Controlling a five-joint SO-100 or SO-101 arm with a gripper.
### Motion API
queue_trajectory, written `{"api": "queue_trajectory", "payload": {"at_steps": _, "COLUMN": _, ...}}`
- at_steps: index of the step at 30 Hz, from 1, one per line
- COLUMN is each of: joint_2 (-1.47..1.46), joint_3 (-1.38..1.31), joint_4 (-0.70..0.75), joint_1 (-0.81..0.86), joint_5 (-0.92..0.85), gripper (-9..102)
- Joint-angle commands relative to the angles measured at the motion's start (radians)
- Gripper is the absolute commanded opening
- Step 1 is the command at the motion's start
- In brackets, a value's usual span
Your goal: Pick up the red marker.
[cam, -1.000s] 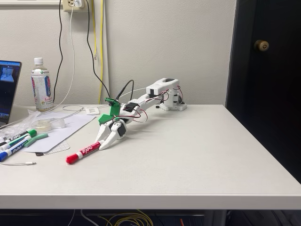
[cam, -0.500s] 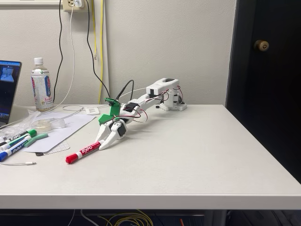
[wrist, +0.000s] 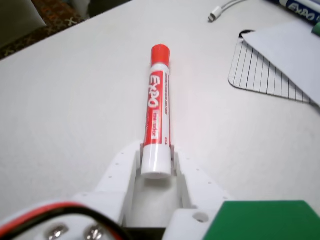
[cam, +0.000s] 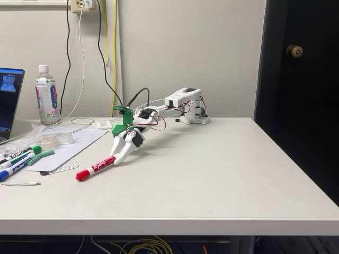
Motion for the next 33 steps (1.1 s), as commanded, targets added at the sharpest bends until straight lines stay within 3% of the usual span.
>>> {"api": "queue_trajectory", "payload": {"at_steps": 1, "joint_2": 0.106, "joint_3": -0.054, "joint_4": 0.061, "joint_1": -0.005, "joint_5": 0.012, "gripper": 5}}
{"api": "queue_trajectory", "payload": {"at_steps": 16, "joint_2": 0.308, "joint_3": -0.055, "joint_4": 0.442, "joint_1": -0.025, "joint_5": 0.109, "gripper": 5}}
{"api": "queue_trajectory", "payload": {"at_steps": 33, "joint_2": 0.54, "joint_3": -0.055, "joint_4": 1.028, "joint_1": -0.034, "joint_5": 0.048, "gripper": 5}}
